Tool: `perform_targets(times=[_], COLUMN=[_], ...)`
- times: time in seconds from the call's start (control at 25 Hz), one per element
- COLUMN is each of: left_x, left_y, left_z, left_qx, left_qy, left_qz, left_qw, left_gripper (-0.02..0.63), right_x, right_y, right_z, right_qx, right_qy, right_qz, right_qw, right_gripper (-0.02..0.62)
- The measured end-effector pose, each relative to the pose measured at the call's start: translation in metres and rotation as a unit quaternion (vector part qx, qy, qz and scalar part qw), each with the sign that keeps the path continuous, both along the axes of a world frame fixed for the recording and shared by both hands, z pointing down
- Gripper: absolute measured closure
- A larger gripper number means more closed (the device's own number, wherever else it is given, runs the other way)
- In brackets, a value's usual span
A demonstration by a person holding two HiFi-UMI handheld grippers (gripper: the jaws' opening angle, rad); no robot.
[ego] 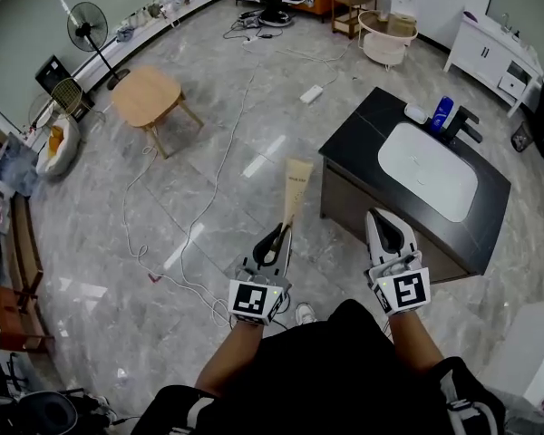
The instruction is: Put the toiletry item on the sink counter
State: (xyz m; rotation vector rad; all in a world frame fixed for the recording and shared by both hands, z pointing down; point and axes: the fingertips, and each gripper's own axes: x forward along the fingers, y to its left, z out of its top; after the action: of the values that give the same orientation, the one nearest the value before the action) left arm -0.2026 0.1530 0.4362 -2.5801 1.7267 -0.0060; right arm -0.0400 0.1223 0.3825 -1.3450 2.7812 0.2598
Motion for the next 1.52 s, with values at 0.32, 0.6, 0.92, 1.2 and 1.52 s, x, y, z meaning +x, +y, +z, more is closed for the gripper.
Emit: perform_targets(times=[0.32,0.6,0.92,1.2,1.52], left_x=[0.012,0.025,0.048,0.088,0.128], left_y=[-0.025,-0.064,-0.143,-0.221,-0.296], left_z=[0.007,0.014,0.029,0.033,0.035], left_qx=[-0.009,-0.012,-0.032,-0.039,-0.051], left_qy=[0.011,0.012,-0.001,-0.008,-0.013], left_qz=[0.03,0.038,0.052,0.073,0.083], left_qw=[0.9995,0.9991,0.9981,0.9966,0.9951], left_gripper=[0.563,0.563,0.563,0.563,0.563], right_x=[0.012,0.03,0.048,0.075,0.113], right_y=[-0.009,-0.04,-0.115,-0.186,-0.251], right_z=[0.012,0.02,0.034,0.037,0.031], right_qx=[-0.017,-0.024,-0.035,-0.041,-0.044], right_qy=[0.006,0.005,0.012,0.015,0.006], right_qz=[0.02,0.03,0.036,0.044,0.04], right_qw=[1.0,0.999,0.999,0.998,0.998], right_gripper=[0.589,0.589,0.589,0.589,0.589])
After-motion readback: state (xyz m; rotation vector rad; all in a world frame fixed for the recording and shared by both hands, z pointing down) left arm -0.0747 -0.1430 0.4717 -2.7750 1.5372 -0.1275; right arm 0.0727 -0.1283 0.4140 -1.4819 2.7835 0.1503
